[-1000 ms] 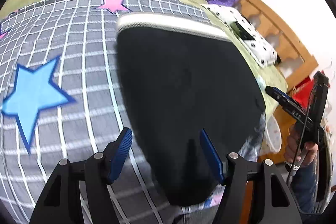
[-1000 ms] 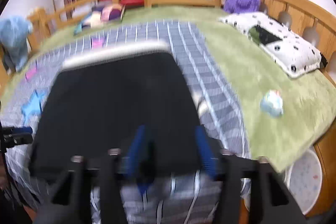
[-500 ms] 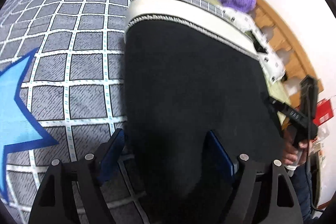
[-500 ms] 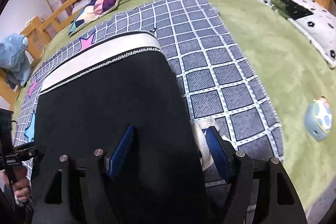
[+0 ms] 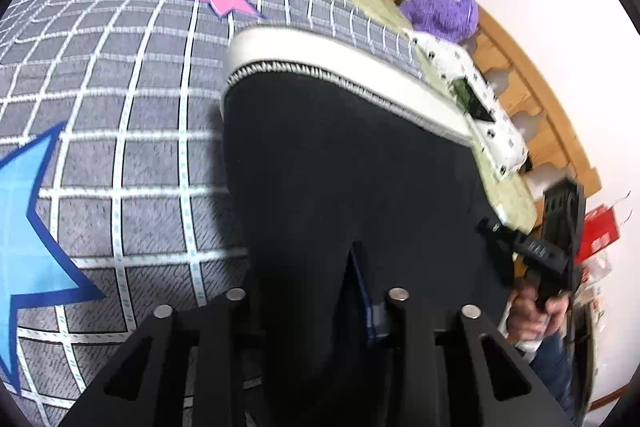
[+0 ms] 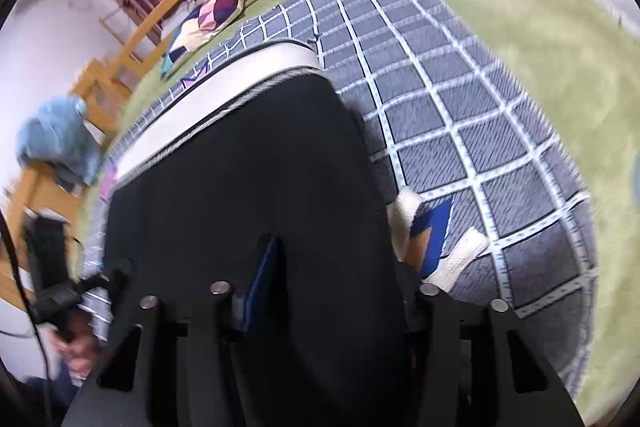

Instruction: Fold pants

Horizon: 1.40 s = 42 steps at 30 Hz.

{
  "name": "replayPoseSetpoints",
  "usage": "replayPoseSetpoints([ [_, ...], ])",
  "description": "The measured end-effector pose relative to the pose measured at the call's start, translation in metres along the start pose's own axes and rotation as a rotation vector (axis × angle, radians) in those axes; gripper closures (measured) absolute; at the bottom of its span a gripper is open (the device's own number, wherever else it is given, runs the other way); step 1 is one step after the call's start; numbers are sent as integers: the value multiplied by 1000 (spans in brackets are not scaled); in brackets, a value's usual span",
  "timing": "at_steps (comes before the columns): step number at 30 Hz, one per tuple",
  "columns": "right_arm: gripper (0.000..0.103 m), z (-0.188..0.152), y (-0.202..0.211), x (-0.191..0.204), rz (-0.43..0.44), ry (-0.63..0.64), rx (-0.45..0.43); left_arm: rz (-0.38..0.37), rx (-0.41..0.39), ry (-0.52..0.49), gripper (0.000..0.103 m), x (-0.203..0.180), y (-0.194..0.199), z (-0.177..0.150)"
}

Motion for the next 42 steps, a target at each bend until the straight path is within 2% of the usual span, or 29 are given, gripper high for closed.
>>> replayPoseSetpoints([
  [1, 73, -2, 6, 5, -21, -2, -19, -6, -6, -16, 78, -5, 6, 4],
  [2, 79, -2, 14, 11, -26, -12, -43, -13, -16, -33, 78, -10, 12, 8],
  [5, 82, -3, 36, 32, -12, -35, -94, -30, -59, -91, 80, -21, 39, 17],
  [7, 83, -4, 41, 56, -36, -21, -104, -25, -107, -116, 80, -14, 67, 21],
  [8, 83, -4, 42, 72, -19, -16, -115, -23, -130, -118, 80, -7, 81, 22],
  [13, 83, 1, 24, 153, 112, 40, -152, 51, -178, -49, 80, 72, 160, 29],
  [15, 84, 6, -4, 202, 173, 85, -129, 111, -185, -14, 80, 113, 190, 25],
  [18, 84, 7, -51, 259, 217, 154, -68, 197, -188, 42, 80, 171, 220, 20],
  [21, 84, 5, -102, 305, 220, 216, 6, 212, -146, 131, 78, 227, 219, 20],
  [24, 81, 3, -122, 322, 120, 296, -40, 187, -95, 169, 70, 258, 197, 20],
  [27, 74, 7, -133, 316, 86, 291, -10, 248, -90, 152, 62, 257, 181, 17],
  [28, 69, 8, -134, 315, 71, 292, -3, 270, -100, 143, 61, 254, 181, 15],
  [29, 58, 10, -134, 315, 35, 304, -5, 304, -108, 134, 61, 248, 182, 13],
  [30, 55, 11, -131, 319, -23, 319, -12, 339, -110, 134, 60, 245, 184, 9],
  [33, 59, 4, -106, 327, -127, 328, -74, 433, -128, 126, 58, 234, 200, -6],
  [34, 59, 1, -96, 328, -126, 320, -101, 437, -140, 120, 54, 229, 206, -12],
  [36, 59, -16, -77, 332, -92, 341, -153, 437, -174, 93, 53, 216, 221, -30],
  [38, 65, -41, -67, 337, -100, 382, -196, 439, -202, 63, 50, 201, 226, -47],
  [40, 67, -65, -72, 339, -90, 410, -199, 470, -218, 31, 46, 189, 223, -75],
  [42, 67, -86, -89, 337, -121, 426, -158, 556, -202, 31, 46, 188, 205, -105],
])
Point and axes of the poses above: each gripper's, at about its wrist camera, not at the fingertips, and y roughly against the way its jaws point, x to its left, z to its top, the point moved 1 cm from there along -y, roughly the way its jaws point, and after that the axes turned 12 degrees about x, right-handed, at the moved point
